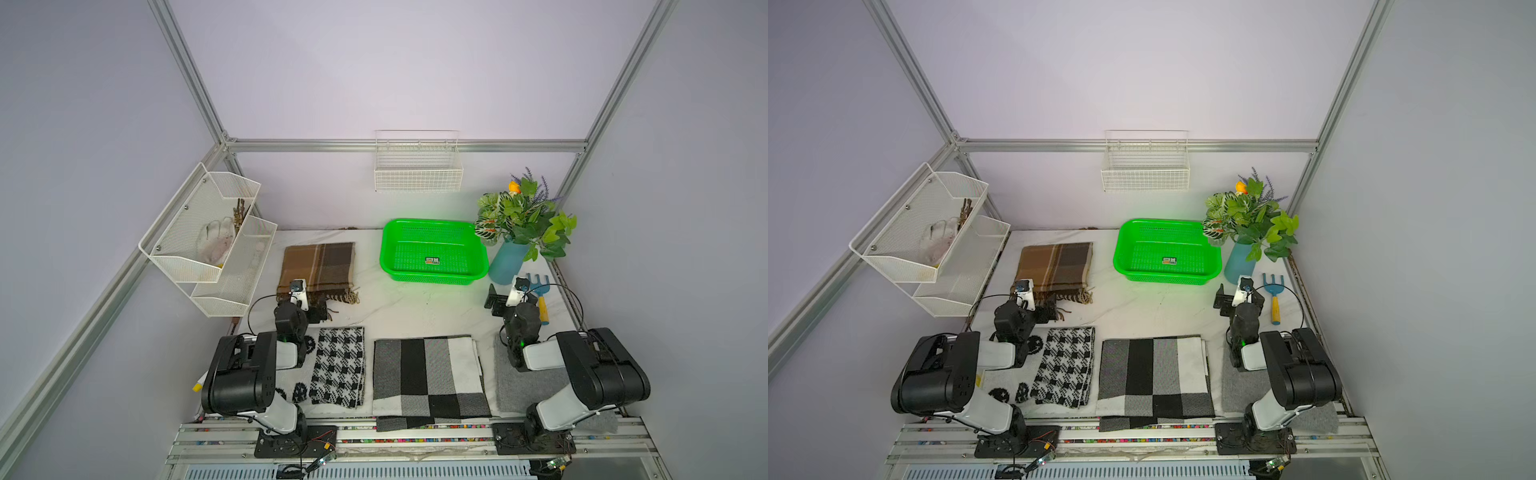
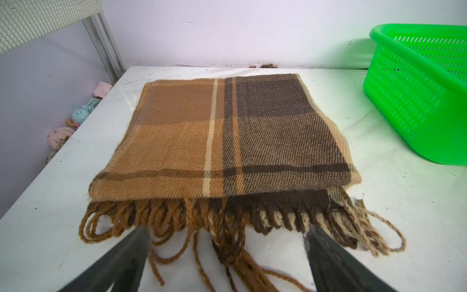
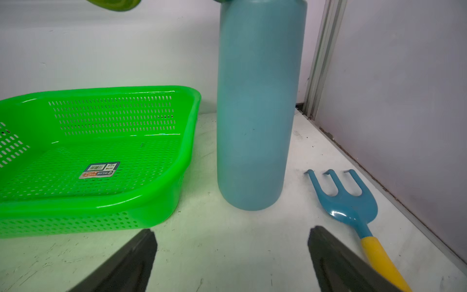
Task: Put the folded scarf in the basket
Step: Move the basket to the center of the board.
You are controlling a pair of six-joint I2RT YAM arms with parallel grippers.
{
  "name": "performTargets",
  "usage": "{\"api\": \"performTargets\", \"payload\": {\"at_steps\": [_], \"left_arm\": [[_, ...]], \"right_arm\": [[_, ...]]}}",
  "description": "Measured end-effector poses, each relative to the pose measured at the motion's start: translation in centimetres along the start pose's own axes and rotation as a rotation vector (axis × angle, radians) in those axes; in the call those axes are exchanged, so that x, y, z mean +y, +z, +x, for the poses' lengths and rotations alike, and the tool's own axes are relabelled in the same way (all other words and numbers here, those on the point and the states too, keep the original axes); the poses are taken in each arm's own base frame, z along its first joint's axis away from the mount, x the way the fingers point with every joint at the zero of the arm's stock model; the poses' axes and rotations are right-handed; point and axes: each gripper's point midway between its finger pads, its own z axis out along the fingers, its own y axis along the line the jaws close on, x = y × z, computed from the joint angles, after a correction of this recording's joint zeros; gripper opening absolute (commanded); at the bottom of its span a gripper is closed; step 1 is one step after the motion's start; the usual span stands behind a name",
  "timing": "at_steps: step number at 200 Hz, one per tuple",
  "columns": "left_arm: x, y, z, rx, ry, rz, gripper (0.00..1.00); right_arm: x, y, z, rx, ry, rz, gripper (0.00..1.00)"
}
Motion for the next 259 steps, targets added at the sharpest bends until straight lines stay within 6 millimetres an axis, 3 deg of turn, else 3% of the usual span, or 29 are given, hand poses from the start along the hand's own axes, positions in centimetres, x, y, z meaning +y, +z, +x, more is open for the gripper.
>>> {"api": "performTargets", "payload": {"at_steps": [205, 224, 259], "left_arm": [[0.1, -0.2, -0.3, 0.0, 0.003, -0.016, 0.99], [-0.4, -1.6, -2.6, -0.034, 0.025, -0.041, 0.98], [-5.2, -4.0, -11.2, -0.183, 0.033, 0.05, 0.94]], "right_arm": [[0.6, -0.3, -0.3, 0.003, -0.014, -0.028, 1.0], [1.8, -0.9, -2.5, -0.019, -0.038, -0.082, 1.0], [4.8, -0.3, -8.7, -0.053, 0.007, -0.185, 1.0]]}}
